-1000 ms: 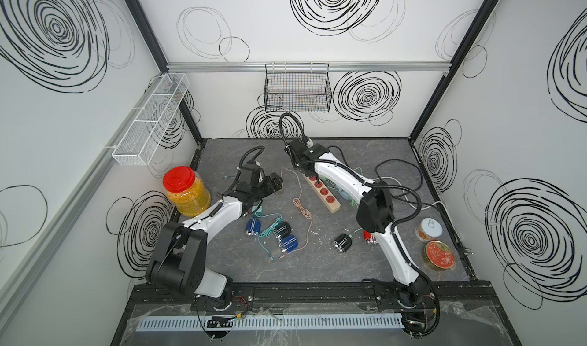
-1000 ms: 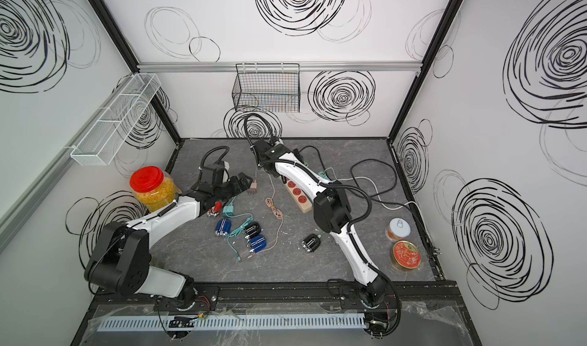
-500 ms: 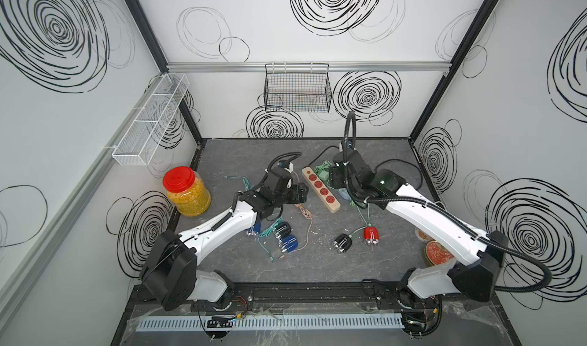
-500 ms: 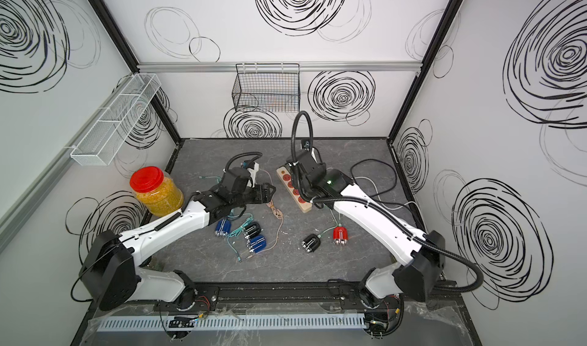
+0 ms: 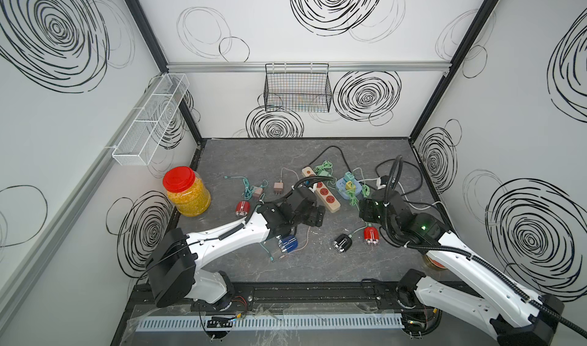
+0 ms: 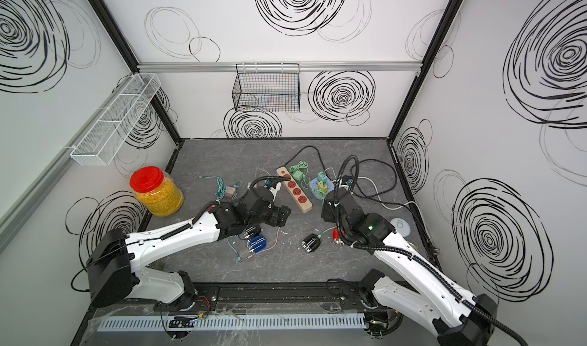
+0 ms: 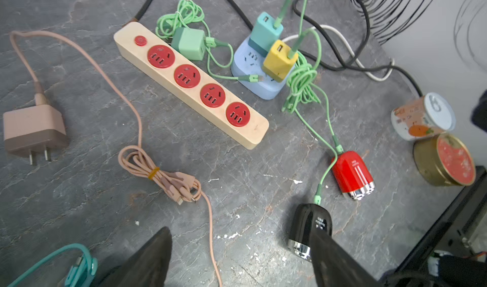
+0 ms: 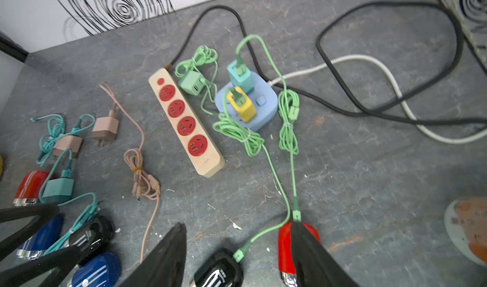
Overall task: Unplug the electric shaver
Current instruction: Pick up the electric shaver from the center of the board.
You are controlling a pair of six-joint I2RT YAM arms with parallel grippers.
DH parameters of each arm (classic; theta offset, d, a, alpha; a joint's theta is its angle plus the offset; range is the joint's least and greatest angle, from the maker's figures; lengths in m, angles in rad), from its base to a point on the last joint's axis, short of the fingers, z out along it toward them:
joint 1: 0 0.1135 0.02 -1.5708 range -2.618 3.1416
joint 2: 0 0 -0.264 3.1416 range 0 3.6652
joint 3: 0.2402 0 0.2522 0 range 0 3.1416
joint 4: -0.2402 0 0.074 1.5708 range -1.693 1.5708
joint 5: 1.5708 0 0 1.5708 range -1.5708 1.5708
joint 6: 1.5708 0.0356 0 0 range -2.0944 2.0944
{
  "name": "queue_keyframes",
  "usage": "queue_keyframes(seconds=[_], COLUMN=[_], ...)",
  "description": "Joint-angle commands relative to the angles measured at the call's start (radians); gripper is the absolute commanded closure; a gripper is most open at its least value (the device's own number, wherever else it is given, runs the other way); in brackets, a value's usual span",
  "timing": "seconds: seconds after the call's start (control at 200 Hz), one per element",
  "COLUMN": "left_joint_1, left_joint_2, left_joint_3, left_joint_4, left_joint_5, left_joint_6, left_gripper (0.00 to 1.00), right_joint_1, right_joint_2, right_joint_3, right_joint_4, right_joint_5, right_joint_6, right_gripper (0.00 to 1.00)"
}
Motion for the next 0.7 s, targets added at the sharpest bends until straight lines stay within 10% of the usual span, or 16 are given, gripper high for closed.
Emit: queue_keyframes(seconds=[0.0, 0.696], left_joint_1=[-0.073, -0.327], left_joint_2=[0.061, 0.460], left_joint_3=[0.062, 0.347], left_joint_4=[-0.024, -0.194], left_joint_5=[-0.079, -0.257], left_joint_6=[0.026, 0.166], left_gripper=[0.13, 0.03], right_joint_1=[-0.036, -0.595], right_joint_2=[-0.034, -0.162], right_joint_3=[-0.061, -0.268], right_joint_4=[-0.008, 0.049], right_joint_5=[-0.086, -0.434], right_joint_6=[0.071, 0.064], right_gripper=[0.34, 0.38])
